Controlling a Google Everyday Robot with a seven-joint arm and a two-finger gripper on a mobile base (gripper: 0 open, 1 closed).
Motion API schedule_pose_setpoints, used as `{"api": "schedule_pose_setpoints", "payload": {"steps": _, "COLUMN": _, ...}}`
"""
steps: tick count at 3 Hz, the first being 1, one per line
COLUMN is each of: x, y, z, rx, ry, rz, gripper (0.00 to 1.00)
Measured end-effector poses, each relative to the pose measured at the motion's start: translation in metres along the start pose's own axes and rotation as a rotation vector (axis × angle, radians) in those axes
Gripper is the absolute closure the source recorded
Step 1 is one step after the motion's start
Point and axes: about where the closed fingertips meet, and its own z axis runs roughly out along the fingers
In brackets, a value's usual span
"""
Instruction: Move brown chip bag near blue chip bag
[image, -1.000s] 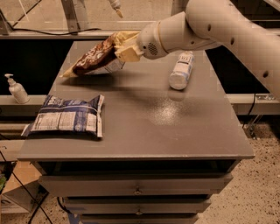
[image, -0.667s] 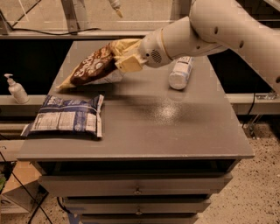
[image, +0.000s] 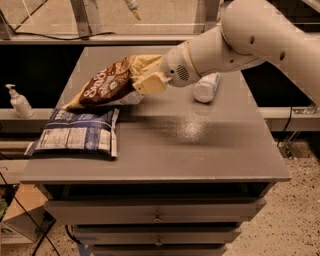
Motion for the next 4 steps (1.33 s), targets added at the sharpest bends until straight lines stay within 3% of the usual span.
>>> {"api": "schedule_pose_setpoints", "payload": {"steps": 2, "x": -0.0014, "y": 0.0027, "z": 0.0035, "rx": -0.008, "ry": 0.001, "rz": -0.003, "gripper": 0.12}}
{"api": "schedule_pose_setpoints", "payload": {"steps": 3, "x": -0.0021, "y": 0.0039, "z": 0.0051, "rx": -0.011, "ry": 0.002, "rz": -0.005, "gripper": 0.0}}
{"api": "schedule_pose_setpoints", "payload": {"steps": 4, "x": -0.0021, "y": 0.0039, "z": 0.0052, "rx": -0.011, "ry": 0.002, "rz": -0.005, "gripper": 0.0}}
